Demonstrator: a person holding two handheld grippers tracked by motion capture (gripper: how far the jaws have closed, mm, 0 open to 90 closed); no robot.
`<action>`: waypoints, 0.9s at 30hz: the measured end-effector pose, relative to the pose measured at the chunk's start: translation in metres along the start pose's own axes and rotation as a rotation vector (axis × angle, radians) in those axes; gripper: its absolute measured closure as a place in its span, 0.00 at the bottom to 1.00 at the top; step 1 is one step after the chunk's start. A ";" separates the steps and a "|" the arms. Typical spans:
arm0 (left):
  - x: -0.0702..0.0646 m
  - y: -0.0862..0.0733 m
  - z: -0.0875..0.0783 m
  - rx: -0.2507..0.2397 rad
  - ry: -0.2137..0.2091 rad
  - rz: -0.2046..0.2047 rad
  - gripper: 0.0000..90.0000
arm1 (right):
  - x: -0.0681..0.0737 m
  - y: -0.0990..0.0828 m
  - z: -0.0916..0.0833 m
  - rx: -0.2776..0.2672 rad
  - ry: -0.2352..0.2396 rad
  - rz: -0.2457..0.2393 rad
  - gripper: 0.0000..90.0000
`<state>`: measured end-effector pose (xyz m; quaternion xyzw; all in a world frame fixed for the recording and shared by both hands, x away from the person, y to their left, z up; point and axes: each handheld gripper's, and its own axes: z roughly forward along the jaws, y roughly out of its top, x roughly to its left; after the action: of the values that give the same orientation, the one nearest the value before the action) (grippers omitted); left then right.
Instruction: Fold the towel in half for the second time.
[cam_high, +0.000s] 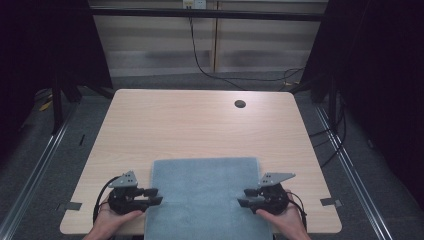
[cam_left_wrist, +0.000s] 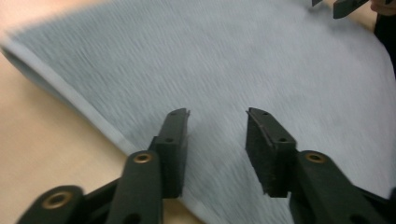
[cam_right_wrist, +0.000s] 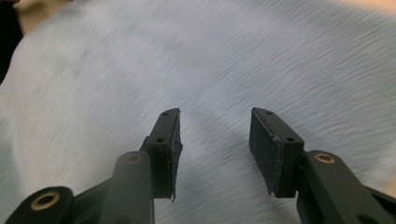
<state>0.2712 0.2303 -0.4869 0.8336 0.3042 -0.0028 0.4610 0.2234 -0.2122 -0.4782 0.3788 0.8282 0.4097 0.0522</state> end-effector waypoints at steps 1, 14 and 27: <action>0.006 0.005 0.001 -0.005 0.009 -0.010 0.61 | -0.006 0.005 -0.002 -0.012 -0.015 0.001 0.59; 0.070 0.048 0.028 -0.049 0.137 -0.070 0.52 | -0.093 0.047 0.009 -0.117 -0.162 0.072 0.50; 0.084 0.032 0.034 0.009 0.095 -0.053 0.47 | -0.106 0.037 0.040 -0.014 -0.143 0.095 0.49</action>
<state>0.3656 0.2335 -0.5057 0.8265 0.3478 0.0233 0.4420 0.3361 -0.2437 -0.5024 0.4457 0.8006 0.3893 0.0944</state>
